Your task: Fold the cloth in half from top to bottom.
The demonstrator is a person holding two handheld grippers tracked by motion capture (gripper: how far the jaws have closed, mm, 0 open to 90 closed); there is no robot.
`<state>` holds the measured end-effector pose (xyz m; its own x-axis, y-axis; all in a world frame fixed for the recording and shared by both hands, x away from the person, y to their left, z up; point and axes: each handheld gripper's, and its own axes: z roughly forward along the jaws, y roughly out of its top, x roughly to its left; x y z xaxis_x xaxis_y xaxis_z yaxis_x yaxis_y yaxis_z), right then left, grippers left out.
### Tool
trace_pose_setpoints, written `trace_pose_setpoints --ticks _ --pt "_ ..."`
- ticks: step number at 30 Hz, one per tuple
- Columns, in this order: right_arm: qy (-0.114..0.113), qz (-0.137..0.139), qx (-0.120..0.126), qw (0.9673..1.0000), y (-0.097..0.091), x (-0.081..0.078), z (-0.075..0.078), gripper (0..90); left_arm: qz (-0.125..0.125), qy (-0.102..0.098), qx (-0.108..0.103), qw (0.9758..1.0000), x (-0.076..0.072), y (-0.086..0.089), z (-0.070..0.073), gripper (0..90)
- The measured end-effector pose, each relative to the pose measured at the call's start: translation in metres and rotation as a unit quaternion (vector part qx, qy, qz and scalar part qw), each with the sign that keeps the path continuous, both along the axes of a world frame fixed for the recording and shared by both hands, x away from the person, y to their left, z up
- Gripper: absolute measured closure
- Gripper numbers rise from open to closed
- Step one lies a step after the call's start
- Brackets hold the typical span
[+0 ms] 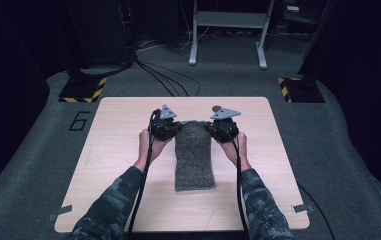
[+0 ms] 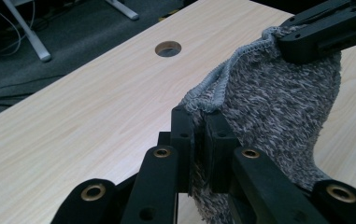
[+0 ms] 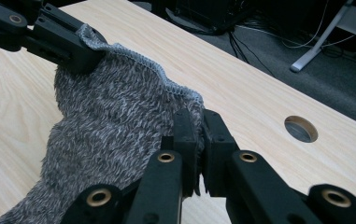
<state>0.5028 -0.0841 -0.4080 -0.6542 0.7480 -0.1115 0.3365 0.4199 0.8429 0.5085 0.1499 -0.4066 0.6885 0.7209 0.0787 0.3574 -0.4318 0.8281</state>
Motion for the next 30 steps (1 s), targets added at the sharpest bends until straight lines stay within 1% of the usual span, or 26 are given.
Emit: trace_pose_setpoints --ticks 2,3,4,5,6,7,9,10,11,12,13,14,15,16,17,18,19,20,21,22,24,25,26,27,29,30 --pt "-0.002 0.0 -0.004 1.0 0.001 0.004 0.0 86.8 0.003 0.004 0.016 0.9999 0.008 -0.002 -0.003 83.9" --pt "0.004 -0.005 -0.007 1.0 0.003 0.009 -0.002 86.8 0.005 0.006 0.023 0.9997 0.012 -0.003 -0.005 83.9" --pt "0.006 -0.005 -0.012 0.9999 0.003 0.014 -0.004 86.8 0.005 0.006 0.023 0.9997 0.012 -0.003 -0.005 83.9" --pt "0.013 -0.007 -0.019 0.9997 0.005 0.022 -0.008 86.8 0.011 0.024 0.027 0.9993 0.026 -0.005 -0.013 83.9" --pt "0.018 -0.011 -0.02 0.9996 0.006 0.028 -0.012 86.8 0.012 0.029 0.032 0.999 0.03 -0.005 -0.015 83.9" --pt "0.026 -0.017 -0.018 0.9994 0.007 0.031 -0.013 86.8 0.016 0.028 0.03 0.999 0.034 -0.006 -0.017 83.9" --pt "0.02 -0.019 -0.026 0.9993 0.009 0.037 -0.015 86.9 0.021 0.028 0.034 0.9988 0.039 -0.007 -0.018 83.9" --pt "0.019 -0.017 -0.028 0.9993 0.01 0.038 -0.015 86.9 0.021 0.025 0.031 0.999 0.04 -0.007 -0.018 83.9" --pt "0.014 -0.017 -0.023 0.9995 0.01 0.038 -0.013 86.9 0.024 0.016 0.03 0.9991 0.04 -0.008 -0.016 83.9" --pt "0.01 -0.014 -0.024 0.9996 0.01 0.037 -0.012 86.9 0.024 0.013 0.03 0.9992 0.039 -0.008 -0.015 84.0" --pt "0.01 -0.018 -0.018 0.9996 0.01 0.035 -0.01 86.9 0.02 0.01 0.033 0.9992 0.039 -0.007 -0.013 83.9" --pt "0.003 -0.012 -0.021 0.9997 0.009 0.035 -0.009 86.9 0.021 0.003 0.033 0.9992 0.038 -0.007 -0.012 83.9" --pt "0.0 -0.013 -0.016 0.9998 0.009 0.034 -0.007 86.9 0.021 0.002 0.031 0.9993 0.036 -0.007 -0.011 83.9" --pt "0.002 -0.013 -0.01 0.9999 0.007 0.032 -0.006 86.9 0.02 -0.002 0.026 0.9995 0.035 -0.007 -0.01 83.9" --pt "-0.002 -0.01 -0.009 0.9999 0.006 0.031 -0.006 86.9 0.018 -0.005 0.025 0.9995 0.032 -0.008 -0.009 83.8" --pt "-0.005 -0.012 -0.008 0.9999 0.005 0.028 -0.006 86.8 0.016 -0.009 0.028 0.9994 0.03 -0.008 -0.009 83.8" --pt "-0.002 -0.013 -0.003 0.9999 0.005 0.026 -0.007 86.8 0.015 -0.018 0.032 0.9992 0.028 -0.009 -0.01 83.8" --pt "-0.007 -0.009 -0.008 0.9999 0.004 0.025 -0.007 86.8 0.013 -0.018 0.031 0.9993 0.026 -0.01 -0.011 83.6" --pt "-0.004 -0.01 -0.008 0.9999 0.003 0.024 -0.008 86.8 0.014 -0.023 0.029 0.9992 0.025 -0.01 -0.013 83.6" --pt "-0.009 -0.006 -0.011 0.9999 0.002 0.024 -0.009 86.8 0.013 -0.027 0.028 0.9991 0.024 -0.011 -0.014 83.5" --pt "-0.009 -0.01 -0.005 0.9999 0.001 0.022 -0.012 86.8 0.012 -0.031 0.027 0.9991 0.021 -0.01 -0.016 83.5" --pt "-0.011 -0.004 -0.004 0.9999 0.0 0.021 -0.012 86.8 0.012 -0.029 0.022 0.9993 0.019 -0.011 -0.017 83.4" --pt "-0.009 -0.007 -0.003 0.9999 0.0 0.019 -0.013 86.8 0.009 -0.029 0.023 0.9993 0.017 -0.011 -0.017 83.4" --pt "-0.014 -0.005 -0.004 0.9999 -0.001 0.017 -0.014 86.8 0.007 -0.035 0.022 0.9991 0.013 -0.011 -0.018 83.3" --pt "-0.019 0.0 -0.002 0.9998 -0.002 0.012 -0.015 86.8 0.0 -0.039 0.021 0.999 0.006 -0.011 -0.019 83.3" --pt "-0.021 0.003 0.0 0.9998 -0.003 0.009 -0.015 86.7 -0.004 -0.037 0.021 0.9991 0.003 -0.011 -0.019 83.3"
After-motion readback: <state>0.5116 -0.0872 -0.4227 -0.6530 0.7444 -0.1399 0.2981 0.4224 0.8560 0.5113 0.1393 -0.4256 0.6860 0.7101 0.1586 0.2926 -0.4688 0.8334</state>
